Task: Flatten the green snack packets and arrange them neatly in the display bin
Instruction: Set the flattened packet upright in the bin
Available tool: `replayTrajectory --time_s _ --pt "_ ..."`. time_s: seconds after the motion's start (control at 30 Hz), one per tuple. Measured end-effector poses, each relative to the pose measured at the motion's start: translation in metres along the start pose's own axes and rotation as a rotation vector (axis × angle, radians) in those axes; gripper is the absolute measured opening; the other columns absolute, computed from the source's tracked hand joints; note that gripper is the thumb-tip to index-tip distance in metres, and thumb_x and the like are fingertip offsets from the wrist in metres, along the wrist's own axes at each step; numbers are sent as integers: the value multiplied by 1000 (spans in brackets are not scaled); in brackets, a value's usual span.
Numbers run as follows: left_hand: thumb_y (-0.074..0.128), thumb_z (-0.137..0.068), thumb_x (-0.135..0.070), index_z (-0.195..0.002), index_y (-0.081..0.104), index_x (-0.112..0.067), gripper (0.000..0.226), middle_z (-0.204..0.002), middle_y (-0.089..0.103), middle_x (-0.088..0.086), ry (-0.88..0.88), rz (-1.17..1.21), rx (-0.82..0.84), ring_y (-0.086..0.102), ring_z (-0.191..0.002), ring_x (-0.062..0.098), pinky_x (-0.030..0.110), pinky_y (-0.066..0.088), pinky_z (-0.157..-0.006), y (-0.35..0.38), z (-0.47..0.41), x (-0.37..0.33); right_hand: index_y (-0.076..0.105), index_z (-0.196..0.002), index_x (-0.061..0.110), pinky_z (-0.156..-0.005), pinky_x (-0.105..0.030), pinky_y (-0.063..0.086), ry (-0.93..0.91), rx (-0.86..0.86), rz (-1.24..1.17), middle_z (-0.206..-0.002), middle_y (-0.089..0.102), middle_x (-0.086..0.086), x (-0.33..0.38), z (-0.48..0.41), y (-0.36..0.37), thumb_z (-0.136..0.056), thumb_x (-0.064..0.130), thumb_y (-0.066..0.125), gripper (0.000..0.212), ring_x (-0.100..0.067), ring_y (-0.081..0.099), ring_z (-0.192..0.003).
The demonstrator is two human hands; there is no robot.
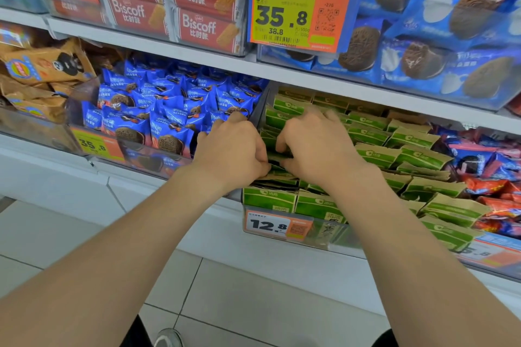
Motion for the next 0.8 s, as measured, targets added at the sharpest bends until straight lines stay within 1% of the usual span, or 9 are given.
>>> replayTrajectory --time_s 0.1,0.23,0.33,0.43,0.5,0.53,0.6,0.67,0.8 --pt "84 -81 -42 -84 81 -42 5 -106 44 -4 17 14 -13 57 -107 30 52 53 -88 3 -1 2 78 -112 36 -98 -46 37 -74 44 -4 -109 68 2 1 -1 -2 -91 32 76 22 -29 47 -123" --pt "82 -80 -38 -82 82 -40 3 -105 51 -1 62 61 -42 60 -102 29 49 56 -87 7 -2 4 79 -103 33 -102 -45 46 21 15 -58 -101 72 0 1 -6 6 -94 24 72 15 -30 64 -107" --pt "79 -85 -35 -85 82 -36 3 -109 54 -1 66 42 -53 62 -100 25 39 53 -83 7 -1 3 73 -106 23 -78 -44 59 181 -117 -132 -97 71 -7 -2 -10 10 -95 11 67 18 -35 69 -91" --pt "74 -89 -29 -95 83 -36 13 -114 56 -1 62 6 -75 63 -101 27 34 46 -77 5 -1 4 52 -123 20 -61 -39 54 158 -150 -210 -95 69 -9 -3 -14 14 -93 9 69 36 -35 68 -80" --pt "69 -91 -25 -104 82 -38 23 -118 57 1 66 -20 -70 63 -105 30 36 47 -79 4 -1 4 46 -129 20 -60 -39 55 98 -57 -255 -98 69 -8 0 -14 19 -90 17 79 51 -34 68 -81" --pt "67 -92 -25 -109 80 -39 26 -121 56 3 66 -47 -52 62 -108 33 39 49 -82 5 -1 4 52 -130 20 -64 -40 56 90 2 -238 -104 70 -8 0 -15 22 -91 22 80 48 -34 69 -89" --pt "62 -96 -27 -120 76 -34 29 -133 49 8 42 -146 18 56 -121 39 50 48 -94 7 0 0 68 -126 23 -70 -39 54 103 85 -172 -115 71 -8 -1 -19 31 -97 24 75 31 -33 69 -102" --pt "57 -100 -30 -125 71 -26 29 -144 37 12 7 -249 99 42 -132 44 59 41 -104 9 0 -3 73 -124 27 -71 -37 53 120 120 -210 -114 72 -6 -5 -22 37 -100 15 68 27 -32 69 -101" --pt "56 -101 -30 -121 69 -26 25 -147 27 11 -48 -263 160 31 -133 44 64 29 -108 10 -7 -5 70 -80 31 -61 -32 42 174 146 -325 -77 62 2 -13 -30 36 -100 12 63 29 -26 62 -77"
Point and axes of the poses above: each hand's wrist, its own z-axis away from the middle knuckle, its own y-axis out of the palm, x = y × z, the point moved 2 cm from there along -z, towards the middle knuckle
